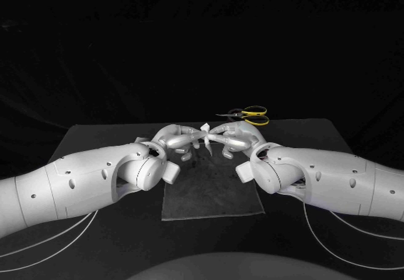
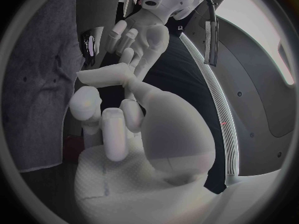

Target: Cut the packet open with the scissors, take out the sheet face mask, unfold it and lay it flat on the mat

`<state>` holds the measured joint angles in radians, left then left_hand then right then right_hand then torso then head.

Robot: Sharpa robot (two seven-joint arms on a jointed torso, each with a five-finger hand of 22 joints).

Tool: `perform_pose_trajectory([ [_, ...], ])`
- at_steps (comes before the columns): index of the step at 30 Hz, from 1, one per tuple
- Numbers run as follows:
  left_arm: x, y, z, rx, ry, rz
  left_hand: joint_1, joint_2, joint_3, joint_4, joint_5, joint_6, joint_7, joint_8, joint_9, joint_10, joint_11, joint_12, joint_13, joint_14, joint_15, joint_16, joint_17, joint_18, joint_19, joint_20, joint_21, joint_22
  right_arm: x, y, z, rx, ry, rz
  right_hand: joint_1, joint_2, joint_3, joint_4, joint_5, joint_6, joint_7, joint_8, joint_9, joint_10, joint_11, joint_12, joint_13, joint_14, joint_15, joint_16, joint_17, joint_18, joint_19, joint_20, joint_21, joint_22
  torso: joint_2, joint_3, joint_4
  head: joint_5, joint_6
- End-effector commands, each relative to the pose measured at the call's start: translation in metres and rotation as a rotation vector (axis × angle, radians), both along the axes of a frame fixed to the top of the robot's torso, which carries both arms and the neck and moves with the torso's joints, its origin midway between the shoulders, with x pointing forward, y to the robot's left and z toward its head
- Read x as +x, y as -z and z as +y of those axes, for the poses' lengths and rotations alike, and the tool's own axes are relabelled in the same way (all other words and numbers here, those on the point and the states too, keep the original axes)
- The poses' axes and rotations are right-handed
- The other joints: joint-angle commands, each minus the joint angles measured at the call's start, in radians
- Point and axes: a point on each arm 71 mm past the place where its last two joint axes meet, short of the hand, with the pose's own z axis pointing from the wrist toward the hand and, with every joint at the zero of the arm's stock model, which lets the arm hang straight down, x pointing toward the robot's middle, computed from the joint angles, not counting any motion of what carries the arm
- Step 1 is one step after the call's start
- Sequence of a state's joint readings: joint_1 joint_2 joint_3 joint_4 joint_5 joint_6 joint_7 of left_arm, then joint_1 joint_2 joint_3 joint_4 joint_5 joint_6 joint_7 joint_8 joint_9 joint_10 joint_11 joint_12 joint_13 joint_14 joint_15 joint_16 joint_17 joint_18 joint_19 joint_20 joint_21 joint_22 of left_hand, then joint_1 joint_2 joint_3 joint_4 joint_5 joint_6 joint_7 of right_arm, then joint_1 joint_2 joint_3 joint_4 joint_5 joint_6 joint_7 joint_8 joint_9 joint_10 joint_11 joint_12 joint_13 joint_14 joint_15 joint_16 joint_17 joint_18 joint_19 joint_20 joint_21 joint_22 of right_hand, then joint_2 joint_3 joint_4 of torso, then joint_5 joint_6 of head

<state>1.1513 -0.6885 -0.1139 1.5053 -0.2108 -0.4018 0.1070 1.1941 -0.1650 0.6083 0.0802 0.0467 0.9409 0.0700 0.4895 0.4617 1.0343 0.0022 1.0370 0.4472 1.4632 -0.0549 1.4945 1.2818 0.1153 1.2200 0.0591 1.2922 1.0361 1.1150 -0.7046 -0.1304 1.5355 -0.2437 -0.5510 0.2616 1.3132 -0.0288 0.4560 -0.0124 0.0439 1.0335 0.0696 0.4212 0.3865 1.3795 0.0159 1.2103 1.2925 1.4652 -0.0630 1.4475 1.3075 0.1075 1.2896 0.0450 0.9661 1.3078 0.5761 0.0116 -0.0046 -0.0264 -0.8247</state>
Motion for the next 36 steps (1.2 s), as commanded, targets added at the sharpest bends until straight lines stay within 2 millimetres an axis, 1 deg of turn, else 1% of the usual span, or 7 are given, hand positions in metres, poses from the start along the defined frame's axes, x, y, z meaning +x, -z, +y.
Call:
perform_pose_trajectory([
  [1, -0.0034, -0.0011, -0.0083, -0.023, 0.056, 0.008, 0.016, -0.007, -0.012, -0.01, 0.002, 0.009, 0.002, -0.007, 0.001, -0.01, 0.0, 0.005, 0.002, 0.004, 0.001, -0.001, 0.005, 0.0, -0.001, -0.002, -0.006, 0.0, -0.0011, -0.002, 0.0042, 0.004, -0.024, -0.012, -0.003, 0.006, 0.008, 0.002, 0.005, 0.001, -0.003, 0.006, 0.019, 0.032, -0.024, 0.003, 0.002, 0.061, -0.005, 0.003, 0.099, 0.01, 0.007, 0.001, 0.003, 0.047, 0.0, -0.0003, 0.0003, -0.001, -0.001],
  [9, -0.0035, -0.0016, -0.0086, -0.031, 0.061, 0.003, -0.011, -0.034, -0.076, 0.014, 0.002, 0.014, 0.008, -0.029, -0.007, -0.015, 0.005, 0.008, 0.002, 0.0, 0.005, -0.003, 0.0, 0.001, -0.005, 0.0, -0.012, -0.007, -0.0006, -0.0016, 0.0031, -0.004, -0.022, -0.011, -0.005, 0.006, 0.015, -0.001, 0.005, -0.001, -0.003, 0.009, 0.021, 0.032, -0.025, 0.002, 0.001, 0.062, -0.005, 0.003, 0.099, 0.01, 0.007, 0.0, 0.003, 0.047, 0.0, -0.0006, 0.0004, -0.002, -0.001],
  [20, -0.0036, -0.0018, -0.0087, -0.039, 0.065, 0.003, 0.015, -0.039, -0.098, 0.007, 0.002, 0.018, 0.008, -0.041, -0.011, -0.02, 0.005, 0.008, 0.002, -0.002, 0.005, -0.004, -0.004, 0.001, -0.007, 0.0, -0.015, -0.01, -0.0008, -0.0017, 0.0031, -0.006, -0.024, -0.011, -0.006, 0.006, 0.019, -0.003, 0.005, -0.002, -0.003, 0.011, 0.023, 0.033, -0.025, 0.002, 0.001, 0.062, -0.005, 0.003, 0.1, 0.01, 0.008, 0.0, 0.003, 0.048, 0.0, -0.0002, 0.0001, -0.004, 0.0],
  [23, -0.0037, -0.0018, -0.009, -0.04, 0.067, 0.004, 0.047, -0.041, -0.103, -0.009, 0.002, 0.023, 0.008, -0.047, -0.014, -0.024, 0.004, 0.008, 0.002, -0.003, 0.005, -0.004, -0.005, 0.001, -0.008, 0.0, -0.017, -0.011, -0.0009, -0.0017, 0.0032, -0.006, -0.025, -0.011, -0.006, 0.006, 0.019, -0.003, 0.005, -0.002, -0.003, 0.011, 0.023, 0.033, -0.025, 0.002, 0.001, 0.062, -0.005, 0.003, 0.1, 0.01, 0.008, 0.0, 0.003, 0.048, 0.0, 0.0001, 0.0, -0.004, -0.001],
  [28, -0.0038, -0.0018, -0.0092, -0.041, 0.069, 0.004, 0.095, -0.028, -0.091, -0.033, 0.003, 0.033, 0.007, -0.054, -0.016, -0.029, 0.003, 0.006, 0.0, -0.004, 0.004, -0.004, -0.005, 0.001, -0.008, -0.001, -0.017, -0.01, -0.001, -0.0017, 0.0033, -0.006, -0.027, -0.01, -0.007, 0.006, 0.022, -0.004, 0.005, -0.003, -0.003, 0.013, 0.024, 0.033, -0.025, 0.003, 0.001, 0.062, -0.005, 0.004, 0.101, 0.01, 0.008, 0.0, 0.003, 0.048, 0.0, 0.0, -0.0004, -0.004, -0.002],
  [32, -0.0037, -0.0021, -0.0093, -0.044, 0.07, 0.001, 0.144, -0.003, -0.064, -0.061, 0.003, 0.049, 0.01, -0.06, -0.019, -0.035, 0.003, 0.002, -0.002, -0.004, 0.004, -0.004, -0.004, 0.001, -0.008, -0.001, -0.017, -0.009, -0.0011, -0.0015, 0.0031, -0.006, -0.028, -0.007, -0.007, 0.006, 0.022, -0.004, 0.005, -0.003, -0.003, 0.013, 0.024, 0.033, -0.025, 0.003, 0.001, 0.062, -0.005, 0.004, 0.101, 0.01, 0.008, 0.0, 0.003, 0.048, 0.0, 0.0002, 0.0001, -0.004, -0.001],
  [36, -0.0036, -0.0024, -0.0093, -0.047, 0.071, -0.003, 0.167, 0.017, -0.043, -0.077, 0.002, 0.062, 0.017, -0.061, -0.019, -0.037, 0.005, 0.001, -0.002, -0.003, 0.005, -0.003, 0.0, 0.001, -0.007, -0.001, -0.014, -0.005, -0.0011, -0.0014, 0.0029, -0.007, -0.03, -0.005, -0.008, 0.005, 0.024, -0.005, 0.005, -0.003, -0.003, 0.014, 0.024, 0.034, -0.025, 0.004, 0.002, 0.062, -0.005, 0.003, 0.1, 0.01, 0.008, 0.0, 0.003, 0.048, 0.0, -0.0002, 0.0, -0.004, -0.001],
])
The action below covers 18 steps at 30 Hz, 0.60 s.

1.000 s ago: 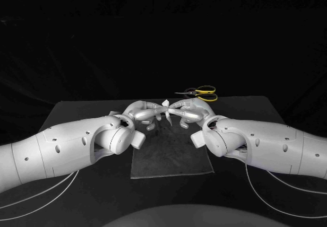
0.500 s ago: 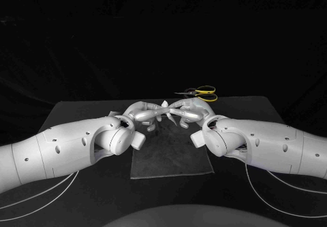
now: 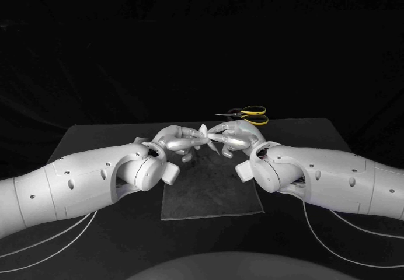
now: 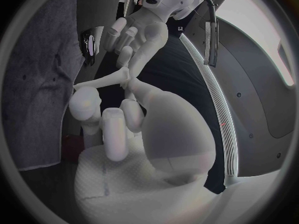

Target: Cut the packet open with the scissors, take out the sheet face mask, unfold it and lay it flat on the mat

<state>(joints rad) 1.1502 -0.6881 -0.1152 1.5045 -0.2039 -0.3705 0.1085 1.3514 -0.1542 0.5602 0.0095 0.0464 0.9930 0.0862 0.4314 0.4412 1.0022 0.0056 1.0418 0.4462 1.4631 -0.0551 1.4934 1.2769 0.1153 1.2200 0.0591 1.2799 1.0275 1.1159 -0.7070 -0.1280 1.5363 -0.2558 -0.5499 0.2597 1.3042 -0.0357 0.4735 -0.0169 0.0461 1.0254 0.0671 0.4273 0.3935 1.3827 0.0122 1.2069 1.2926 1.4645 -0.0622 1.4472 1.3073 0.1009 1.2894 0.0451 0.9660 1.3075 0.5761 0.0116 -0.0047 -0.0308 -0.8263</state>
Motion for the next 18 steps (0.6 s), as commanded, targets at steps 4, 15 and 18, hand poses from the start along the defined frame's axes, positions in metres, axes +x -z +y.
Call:
perform_pose_trajectory([
  [4, -0.0017, -0.0038, -0.007, -0.038, 0.038, -0.017, 0.013, 0.028, 0.022, -0.01, 0.003, 0.013, 0.007, -0.002, 0.005, -0.004, 0.004, 0.003, 0.003, -0.002, 0.007, 0.0, 0.01, 0.0, -0.006, 0.0, 0.001, 0.007, -0.0018, 0.0003, 0.0037, -0.001, -0.03, 0.007, 0.001, 0.012, 0.006, 0.0, 0.002, 0.005, 0.0, 0.008, 0.017, 0.031, -0.021, 0.007, 0.002, 0.063, -0.006, 0.003, 0.1, 0.016, 0.008, 0.0, 0.003, 0.048, 0.0, -0.0002, 0.0, 0.0, 0.0],
  [15, -0.0004, -0.0037, -0.0049, -0.047, 0.02, -0.015, -0.009, 0.038, 0.092, -0.027, 0.003, 0.004, 0.007, 0.013, 0.027, -0.018, 0.005, 0.026, 0.022, -0.002, 0.009, 0.003, 0.014, 0.0, -0.008, 0.001, 0.008, 0.014, -0.0017, 0.0003, 0.0027, -0.002, -0.03, 0.006, 0.0, 0.012, 0.008, -0.001, 0.002, 0.004, 0.0, 0.009, 0.018, 0.032, -0.021, 0.008, 0.003, 0.063, -0.006, 0.003, 0.1, 0.017, 0.008, -0.001, 0.002, 0.048, 0.0, -0.0007, 0.0007, 0.001, -0.001],
  [18, -0.0001, -0.0035, -0.0042, -0.052, 0.014, -0.011, -0.037, 0.039, 0.134, -0.034, 0.003, -0.004, 0.005, 0.02, 0.038, -0.023, 0.006, 0.033, 0.028, -0.002, 0.01, 0.004, 0.017, 0.0, -0.01, 0.002, 0.01, 0.015, -0.0012, 0.0, 0.0011, -0.003, -0.024, 0.001, -0.002, 0.01, 0.01, -0.002, 0.002, 0.003, 0.0, 0.01, 0.019, 0.029, -0.021, 0.002, -0.001, 0.062, -0.006, 0.001, 0.097, 0.017, 0.006, -0.001, -0.001, 0.047, 0.0, -0.0004, 0.0004, 0.001, -0.001],
])
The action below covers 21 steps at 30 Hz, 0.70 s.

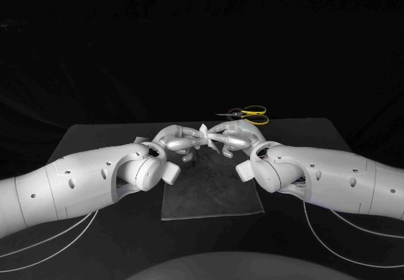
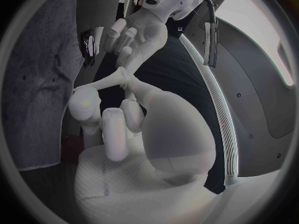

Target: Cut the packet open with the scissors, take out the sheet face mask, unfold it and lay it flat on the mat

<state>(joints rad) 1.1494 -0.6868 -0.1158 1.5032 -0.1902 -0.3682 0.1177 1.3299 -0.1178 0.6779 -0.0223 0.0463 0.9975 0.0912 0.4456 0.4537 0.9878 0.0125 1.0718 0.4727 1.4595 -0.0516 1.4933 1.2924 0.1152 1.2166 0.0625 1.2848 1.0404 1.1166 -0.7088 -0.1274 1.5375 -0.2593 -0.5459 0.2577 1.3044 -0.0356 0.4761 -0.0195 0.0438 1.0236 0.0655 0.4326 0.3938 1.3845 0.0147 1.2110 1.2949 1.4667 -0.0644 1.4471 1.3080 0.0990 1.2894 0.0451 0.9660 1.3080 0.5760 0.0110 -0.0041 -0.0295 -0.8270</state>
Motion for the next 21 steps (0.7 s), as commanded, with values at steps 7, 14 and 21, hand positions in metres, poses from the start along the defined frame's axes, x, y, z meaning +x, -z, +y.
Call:
perform_pose_trajectory([
  [7, 0.0, -0.003, -0.003, -0.042, 0.008, -0.009, -0.077, 0.004, 0.099, -0.026, 0.003, -0.014, -0.003, 0.019, 0.043, -0.007, -0.003, 0.012, 0.007, 0.007, 0.005, 0.009, 0.015, 0.0, -0.005, -0.003, 0.013, 0.012, -0.001, -0.001, -0.002, 0.011, -0.009, -0.017, -0.06, -0.007, 0.004, 0.022, 0.004, -0.066, 0.028, -0.025, 0.008, -0.004, -0.002, -0.051, -0.036, 0.048, 0.012, -0.026, 0.065, 0.026, -0.023, 0.008, -0.059, 0.028, 0.0, 0.0008, -0.0006, 0.002, 0.001],
  [14, 0.002, -0.003, 0.001, -0.03, -0.023, -0.007, -0.142, -0.014, 0.195, -0.078, 0.004, 0.0, -0.011, 0.037, 0.065, 0.018, -0.015, 0.033, 0.03, 0.025, -0.005, 0.021, 0.054, -0.007, 0.017, -0.01, 0.039, 0.049, -0.003, -0.004, -0.009, 0.026, -0.006, -0.044, -0.141, -0.056, -0.057, 0.071, 0.005, -0.13, 0.071, -0.09, -0.026, -0.055, 0.037, -0.108, -0.076, 0.029, 0.047, -0.052, 0.034, 0.033, -0.063, 0.035, -0.129, 0.006, 0.0, 0.0009, -0.0008, 0.006, 0.002],
  [21, 0.002, -0.002, 0.003, -0.025, -0.039, -0.001, -0.155, -0.018, 0.212, -0.088, 0.004, 0.004, -0.013, 0.041, 0.071, 0.029, -0.018, 0.04, 0.041, 0.03, -0.008, 0.025, 0.065, -0.007, 0.02, -0.013, 0.044, 0.055, -0.005, -0.008, -0.025, 0.011, 0.012, -0.071, -0.147, -0.058, -0.071, 0.08, 0.005, -0.13, 0.075, -0.1, -0.033, -0.068, 0.041, -0.118, -0.084, 0.023, 0.052, -0.059, 0.026, 0.037, -0.073, 0.041, -0.145, 0.001, -0.001, 0.0004, -0.0012, 0.009, 0.003],
])
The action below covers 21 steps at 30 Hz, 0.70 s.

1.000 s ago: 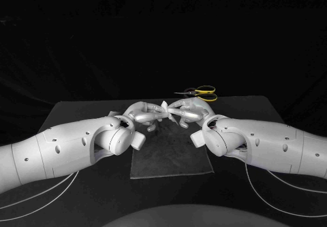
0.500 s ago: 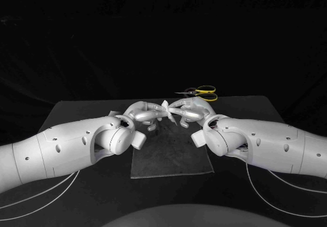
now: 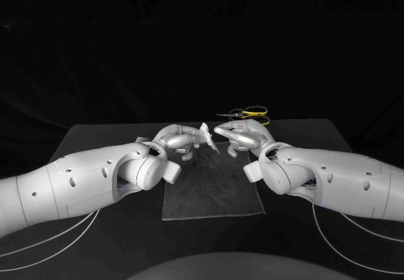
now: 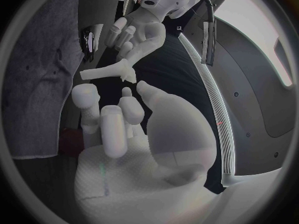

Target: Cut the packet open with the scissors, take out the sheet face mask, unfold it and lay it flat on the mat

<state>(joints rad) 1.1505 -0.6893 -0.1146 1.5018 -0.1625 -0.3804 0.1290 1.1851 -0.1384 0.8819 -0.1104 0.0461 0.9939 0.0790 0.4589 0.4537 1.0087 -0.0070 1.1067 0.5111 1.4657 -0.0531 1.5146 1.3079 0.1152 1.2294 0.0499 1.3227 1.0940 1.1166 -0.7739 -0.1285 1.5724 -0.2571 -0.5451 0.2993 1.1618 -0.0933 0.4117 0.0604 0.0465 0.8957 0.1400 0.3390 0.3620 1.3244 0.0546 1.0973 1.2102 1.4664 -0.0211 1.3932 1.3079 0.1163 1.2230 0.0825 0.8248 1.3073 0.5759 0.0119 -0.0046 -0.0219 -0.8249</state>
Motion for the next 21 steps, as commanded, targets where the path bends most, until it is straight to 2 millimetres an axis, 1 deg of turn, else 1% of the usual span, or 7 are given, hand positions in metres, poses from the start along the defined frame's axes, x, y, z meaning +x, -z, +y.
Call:
perform_pose_trajectory([
  [1, 0.001, -0.001, 0.001, -0.008, -0.015, -0.006, -0.011, 0.003, 0.009, -0.001, 0.004, 0.009, -0.001, 0.028, 0.071, 0.01, 0.001, 0.007, 0.005, 0.024, -0.007, 0.003, 0.05, -0.008, 0.008, 0.0, 0.006, 0.002, -0.001, -0.005, -0.005, -0.002, -0.007, -0.043, -0.004, 0.0, -0.008, 0.001, 0.003, 0.003, -0.001, -0.005, -0.001, -0.009, 0.001, -0.004, 0.001, 0.024, 0.008, -0.004, 0.027, 0.02, -0.007, 0.005, -0.004, 0.002, -0.001, -0.0004, -0.001, 0.003, 0.002],
  [3, 0.001, -0.001, 0.001, -0.007, -0.017, -0.006, -0.013, 0.002, 0.011, -0.003, 0.004, 0.009, -0.001, 0.029, 0.072, 0.012, 0.001, 0.008, 0.006, 0.025, -0.007, 0.004, 0.052, -0.008, 0.008, -0.001, 0.006, 0.002, -0.002, -0.005, -0.01, -0.018, -0.002, -0.049, -0.002, 0.002, -0.009, 0.002, 0.003, 0.009, -0.003, -0.004, -0.001, -0.01, 0.0, -0.003, 0.001, 0.023, 0.008, -0.004, 0.027, 0.021, -0.006, 0.006, -0.003, 0.003, 0.0, -0.0004, -0.0011, 0.004, 0.003],
  [7, 0.001, -0.001, 0.002, -0.006, -0.021, -0.005, -0.016, 0.001, 0.015, -0.005, 0.004, 0.01, -0.002, 0.03, 0.074, 0.015, 0.0, 0.011, 0.011, 0.026, -0.008, 0.005, 0.054, -0.008, 0.008, -0.001, 0.007, 0.003, -0.007, -0.006, -0.018, -0.08, -0.012, -0.055, 0.013, 0.009, -0.01, -0.001, 0.003, 0.034, -0.013, 0.004, 0.0, -0.003, -0.009, 0.012, 0.009, 0.028, 0.001, 0.005, 0.037, 0.021, 0.007, 0.006, 0.019, 0.011, 0.0, 0.0, -0.0013, 0.005, 0.004],
  [9, 0.001, -0.001, 0.002, -0.005, -0.022, -0.004, -0.016, 0.001, 0.015, -0.005, 0.004, 0.01, -0.002, 0.03, 0.074, 0.015, 0.0, 0.011, 0.011, 0.026, -0.008, 0.005, 0.054, -0.008, 0.008, -0.001, 0.007, 0.003, -0.009, -0.006, -0.018, -0.101, -0.022, -0.054, 0.018, 0.01, -0.01, -0.003, 0.003, 0.04, -0.016, 0.005, 0.0, 0.002, -0.011, 0.02, 0.014, 0.03, -0.001, 0.008, 0.041, 0.02, 0.012, 0.005, 0.029, 0.014, 0.0, 0.0002, -0.0017, 0.005, 0.004],
  [15, 0.0, -0.001, 0.001, -0.005, -0.021, -0.002, -0.019, 0.001, 0.017, -0.006, 0.004, 0.011, -0.002, 0.031, 0.075, 0.017, 0.0, 0.012, 0.012, 0.027, -0.008, 0.005, 0.056, -0.008, 0.009, -0.002, 0.008, 0.005, -0.019, -0.005, -0.012, -0.192, -0.06, -0.036, 0.019, 0.006, -0.017, -0.002, 0.002, 0.054, -0.021, 0.005, -0.003, 0.018, -0.017, 0.039, 0.025, 0.039, -0.007, 0.019, 0.053, 0.016, 0.033, 0.001, 0.058, 0.025, 0.0, 0.0003, -0.0014, 0.002, 0.006],
  [18, 0.0, -0.001, 0.001, -0.005, -0.02, -0.001, -0.019, 0.001, 0.017, -0.006, 0.004, 0.011, -0.002, 0.031, 0.075, 0.017, 0.0, 0.012, 0.012, 0.027, -0.008, 0.005, 0.056, -0.008, 0.009, -0.002, 0.008, 0.005, -0.022, -0.004, -0.007, -0.213, -0.07, -0.027, 0.02, 0.004, -0.019, -0.002, 0.002, 0.056, -0.022, 0.004, -0.004, 0.023, -0.018, 0.044, 0.028, 0.041, -0.008, 0.021, 0.055, 0.015, 0.037, 0.0, 0.064, 0.026, 0.0, 0.0002, -0.0001, 0.0, 0.007],
  [21, 0.0, -0.001, 0.001, -0.005, -0.019, 0.0, -0.019, 0.0, 0.018, -0.007, 0.004, 0.011, -0.002, 0.031, 0.075, 0.018, 0.0, 0.013, 0.013, 0.026, -0.009, 0.005, 0.055, -0.008, 0.009, -0.002, 0.009, 0.005, -0.023, -0.003, -0.001, -0.228, -0.076, -0.021, 0.017, 0.002, -0.024, 0.001, 0.002, 0.06, -0.024, 0.002, -0.006, 0.031, -0.02, 0.054, 0.034, 0.045, -0.01, 0.026, 0.061, 0.013, 0.045, -0.002, 0.076, 0.031, 0.0, -0.0006, 0.0013, -0.003, 0.006],
])
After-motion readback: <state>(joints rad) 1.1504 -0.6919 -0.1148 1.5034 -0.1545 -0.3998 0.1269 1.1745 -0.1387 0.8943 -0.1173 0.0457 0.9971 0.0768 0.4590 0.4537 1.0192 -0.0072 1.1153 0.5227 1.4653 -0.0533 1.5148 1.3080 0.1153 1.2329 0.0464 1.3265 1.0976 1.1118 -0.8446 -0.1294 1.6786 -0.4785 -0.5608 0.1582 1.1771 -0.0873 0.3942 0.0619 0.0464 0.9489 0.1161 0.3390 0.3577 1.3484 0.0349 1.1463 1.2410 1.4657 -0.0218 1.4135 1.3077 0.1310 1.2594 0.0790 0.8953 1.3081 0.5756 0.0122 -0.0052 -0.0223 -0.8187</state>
